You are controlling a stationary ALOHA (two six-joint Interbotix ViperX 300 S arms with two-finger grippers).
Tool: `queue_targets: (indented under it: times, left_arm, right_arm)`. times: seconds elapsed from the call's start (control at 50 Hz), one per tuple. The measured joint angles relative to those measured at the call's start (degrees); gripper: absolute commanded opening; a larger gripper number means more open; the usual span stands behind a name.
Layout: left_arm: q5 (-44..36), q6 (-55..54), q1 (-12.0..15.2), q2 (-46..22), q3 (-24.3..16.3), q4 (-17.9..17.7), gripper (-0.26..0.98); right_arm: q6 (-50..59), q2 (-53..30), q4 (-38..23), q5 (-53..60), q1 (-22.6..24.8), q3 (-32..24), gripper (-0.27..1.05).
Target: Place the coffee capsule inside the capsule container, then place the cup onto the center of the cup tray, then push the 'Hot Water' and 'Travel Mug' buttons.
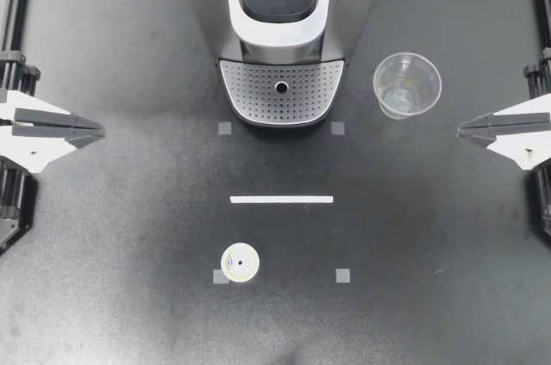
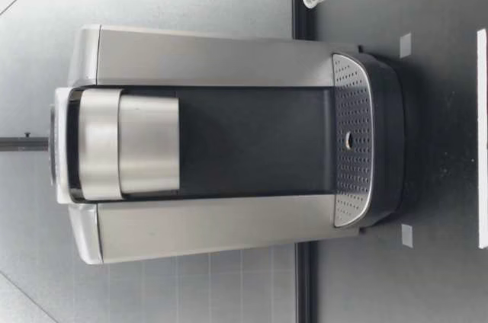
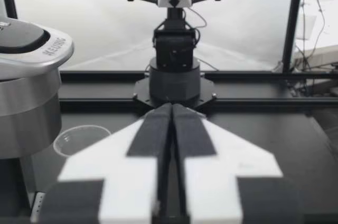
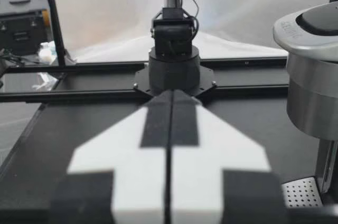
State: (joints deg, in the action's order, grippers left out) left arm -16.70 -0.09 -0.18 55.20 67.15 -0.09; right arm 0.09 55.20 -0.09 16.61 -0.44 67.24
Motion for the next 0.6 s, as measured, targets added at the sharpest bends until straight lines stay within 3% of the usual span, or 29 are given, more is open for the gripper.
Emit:
queue_targets:
  times: [0.1, 0.26, 0.6]
  left_arm:
    - [0.0, -0.26, 0.0, -0.26, 0.0, 0.09, 0.13]
    - [0.26, -1.85, -0.53, -1.93, 0.0, 0.09, 0.11]
    - [10.46, -8.79, -7.38, -13.01, -1.58, 0.09, 0.11]
  right_arm:
    - [0.0, -0.35, -0.09, 0.44, 0.0, 0.0, 0.08]
    - [0.09, -4.57, -0.09, 3.16, 0.0, -0.26, 0.08]
    - [0.18, -22.5, 0.0, 4.66, 3.69, -5.45, 0.08]
